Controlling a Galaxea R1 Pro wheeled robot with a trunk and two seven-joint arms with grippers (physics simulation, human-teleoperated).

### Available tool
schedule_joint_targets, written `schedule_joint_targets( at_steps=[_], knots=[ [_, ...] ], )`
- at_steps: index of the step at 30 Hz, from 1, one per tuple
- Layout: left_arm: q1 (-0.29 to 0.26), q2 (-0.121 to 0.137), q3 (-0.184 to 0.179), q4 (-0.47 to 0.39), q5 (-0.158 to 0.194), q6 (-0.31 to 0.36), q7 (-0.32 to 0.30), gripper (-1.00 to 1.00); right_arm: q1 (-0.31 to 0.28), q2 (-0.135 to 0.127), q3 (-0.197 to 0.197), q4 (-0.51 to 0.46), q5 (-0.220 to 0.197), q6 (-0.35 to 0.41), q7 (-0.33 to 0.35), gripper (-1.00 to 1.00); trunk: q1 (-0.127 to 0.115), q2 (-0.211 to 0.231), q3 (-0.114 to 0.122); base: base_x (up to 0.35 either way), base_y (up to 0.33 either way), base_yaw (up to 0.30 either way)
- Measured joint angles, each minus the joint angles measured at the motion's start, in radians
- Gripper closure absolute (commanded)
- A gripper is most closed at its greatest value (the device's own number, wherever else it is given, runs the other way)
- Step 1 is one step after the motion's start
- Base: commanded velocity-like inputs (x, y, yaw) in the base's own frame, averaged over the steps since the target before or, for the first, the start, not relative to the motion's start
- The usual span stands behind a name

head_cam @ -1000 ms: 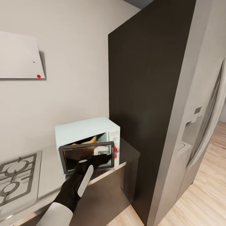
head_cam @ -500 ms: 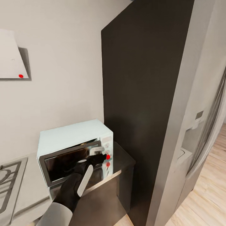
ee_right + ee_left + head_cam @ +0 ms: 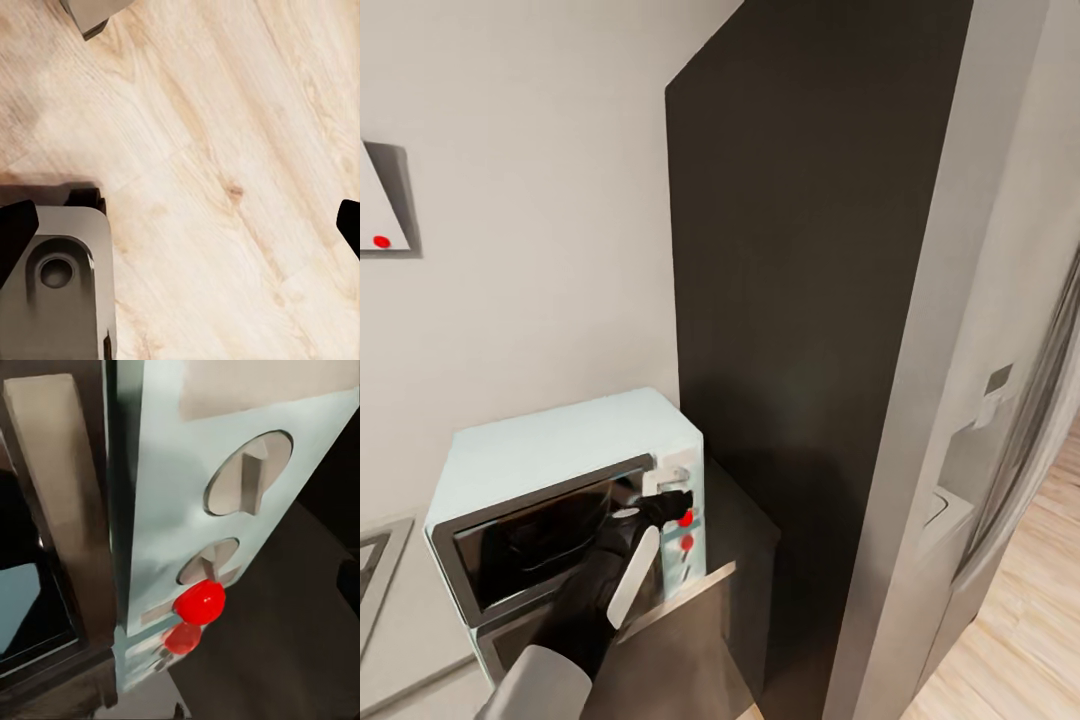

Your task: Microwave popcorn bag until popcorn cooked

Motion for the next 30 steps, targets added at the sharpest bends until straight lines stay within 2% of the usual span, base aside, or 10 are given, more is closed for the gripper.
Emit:
schedule_joint_targets(
  at_steps=[5, 7, 9, 15, 19, 20, 22, 24, 27, 30],
  knots=[
    [0.000, 0.001, -0.023, -0.002, 0.004, -0.002, 0.057, -1.00, 0.000, -0.002, 0.000, 0.000, 0.000, 0.000, 0.000, -1.00, 0.000, 0.000, 0.000, -0.032, -0.001, 0.000],
    [0.000, -0.001, 0.023, -0.012, 0.006, 0.005, 0.059, -1.00, 0.000, -0.002, 0.000, 0.000, 0.000, 0.000, 0.000, -1.00, 0.000, 0.000, 0.000, -0.261, 0.000, 0.000],
    [0.000, -0.004, 0.031, -0.046, -0.022, 0.021, 0.066, -1.00, 0.000, -0.002, 0.000, 0.000, 0.000, 0.000, 0.000, -1.00, 0.001, 0.000, 0.000, -0.322, 0.000, 0.000],
    [0.000, -0.009, -0.136, -0.063, 0.010, 0.024, 0.068, -1.00, 0.000, -0.003, 0.002, 0.000, 0.003, 0.000, 0.000, -1.00, 0.001, 0.000, 0.000, -0.343, 0.000, 0.000],
    [0.000, -0.014, -0.300, -0.062, 0.211, 0.046, 0.075, -1.00, 0.000, -0.001, 0.007, -0.001, 0.008, -0.001, 0.001, -1.00, 0.001, 0.000, 0.000, -0.347, 0.000, 0.000],
    [0.000, -0.014, -0.350, -0.052, 0.271, 0.052, 0.076, -1.00, 0.000, 0.000, 0.008, -0.001, 0.009, -0.001, 0.001, -1.00, 0.001, 0.000, 0.000, -0.347, 0.000, 0.000],
    [0.001, -0.014, -0.424, 0.022, 0.443, 0.051, 0.077, -1.00, 0.000, 0.001, 0.010, -0.001, 0.011, -0.002, 0.002, -1.00, 0.001, 0.000, 0.000, -0.347, 0.000, 0.000],
    [0.000, -0.014, -0.477, 0.084, 0.544, 0.042, 0.079, -1.00, 0.000, 0.003, 0.010, -0.002, 0.018, -0.006, 0.002, -1.00, 0.001, 0.000, 0.000, -0.348, 0.000, 0.000],
    [0.000, -0.014, -0.580, 0.172, 0.602, -0.038, 0.082, -1.00, 0.000, 0.003, 0.010, -0.002, 0.049, -0.011, 0.001, -1.00, 0.001, 0.000, 0.000, -0.348, 0.000, 0.000],
    [0.074, -0.014, -0.614, 0.371, 0.628, -0.179, 0.080, -1.00, 0.000, 0.005, 0.010, -0.002, 0.059, -0.012, 0.001, -1.00, 0.001, 0.000, 0.000, -0.348, 0.000, 0.000]
  ],
)
